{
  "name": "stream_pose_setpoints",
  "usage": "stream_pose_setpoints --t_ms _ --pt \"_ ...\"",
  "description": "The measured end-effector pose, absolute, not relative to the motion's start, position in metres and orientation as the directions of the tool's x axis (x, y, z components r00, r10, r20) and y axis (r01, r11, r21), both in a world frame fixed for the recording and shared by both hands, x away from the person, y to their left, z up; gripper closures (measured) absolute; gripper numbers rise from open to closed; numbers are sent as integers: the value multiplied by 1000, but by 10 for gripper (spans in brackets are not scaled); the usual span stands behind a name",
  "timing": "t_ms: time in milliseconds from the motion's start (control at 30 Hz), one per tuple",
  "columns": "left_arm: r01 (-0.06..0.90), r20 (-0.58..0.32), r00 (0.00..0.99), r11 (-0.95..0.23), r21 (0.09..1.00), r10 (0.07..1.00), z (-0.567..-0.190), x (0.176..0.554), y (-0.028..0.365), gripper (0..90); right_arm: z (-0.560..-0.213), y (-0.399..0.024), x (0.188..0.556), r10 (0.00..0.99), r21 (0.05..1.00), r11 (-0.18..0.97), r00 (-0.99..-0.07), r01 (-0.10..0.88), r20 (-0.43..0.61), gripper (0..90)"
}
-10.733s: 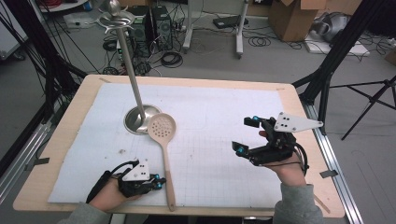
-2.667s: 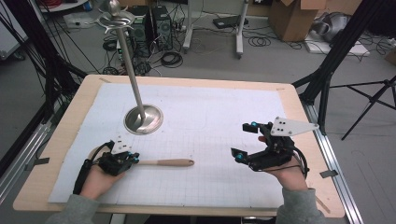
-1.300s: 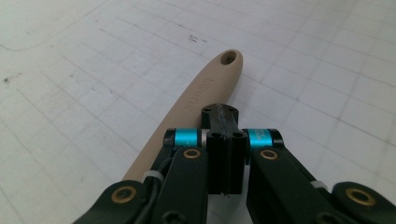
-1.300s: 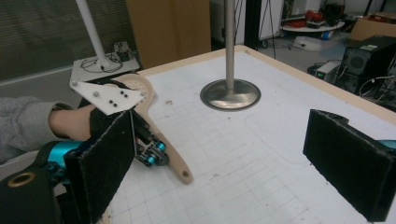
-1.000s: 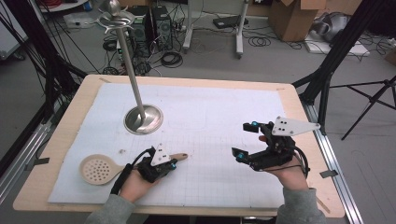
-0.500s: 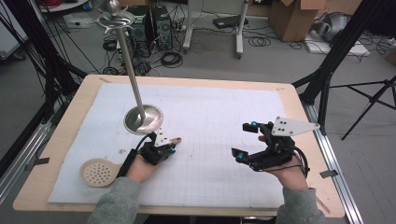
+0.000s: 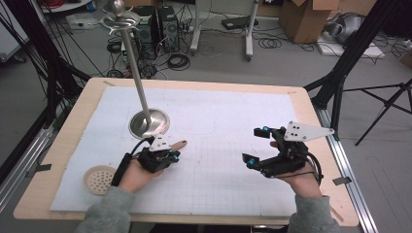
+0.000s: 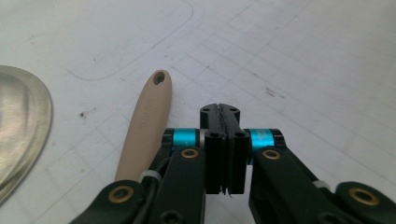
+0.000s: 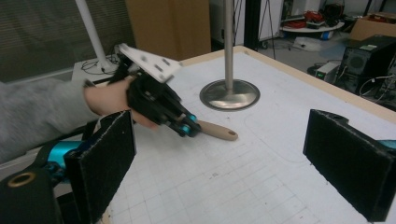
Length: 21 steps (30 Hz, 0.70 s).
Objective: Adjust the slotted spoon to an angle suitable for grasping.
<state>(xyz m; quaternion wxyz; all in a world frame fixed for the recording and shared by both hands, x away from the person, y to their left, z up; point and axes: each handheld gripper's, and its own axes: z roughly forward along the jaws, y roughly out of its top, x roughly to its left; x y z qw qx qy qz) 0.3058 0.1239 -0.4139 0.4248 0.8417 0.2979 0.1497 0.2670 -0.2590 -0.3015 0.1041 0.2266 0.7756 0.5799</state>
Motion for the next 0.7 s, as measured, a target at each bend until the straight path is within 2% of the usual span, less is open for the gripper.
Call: stream_pose_setpoints --t_ms 67,267,300,433,500,567,700 --pt "386 -21 769 -438 812 639 -403 299 135 817 -302 -258 267 474 946 227 -875 231 100 82" --pt "326 24 801 -470 820 598 -387 288 173 771 -305 -259 269 484 941 240 -869 240 99 82" --pt "337 0 813 -470 816 582 -386 288 184 712 -305 -260 269 486 942 235 -868 239 99 82" --pt "314 3 833 -477 821 554 -388 287 202 523 -305 -264 269 469 950 215 -877 226 103 82" --pt "311 5 834 -478 822 552 -389 287 205 457 -306 -265 269 478 948 212 -871 236 110 82" --pt "306 2 846 -489 817 532 -389 287 210 442 -307 -266 270 481 948 211 -870 237 111 82" --pt "267 15 867 -490 830 498 -386 284 216 314 -307 -266 269 487 948 214 -867 234 104 82"
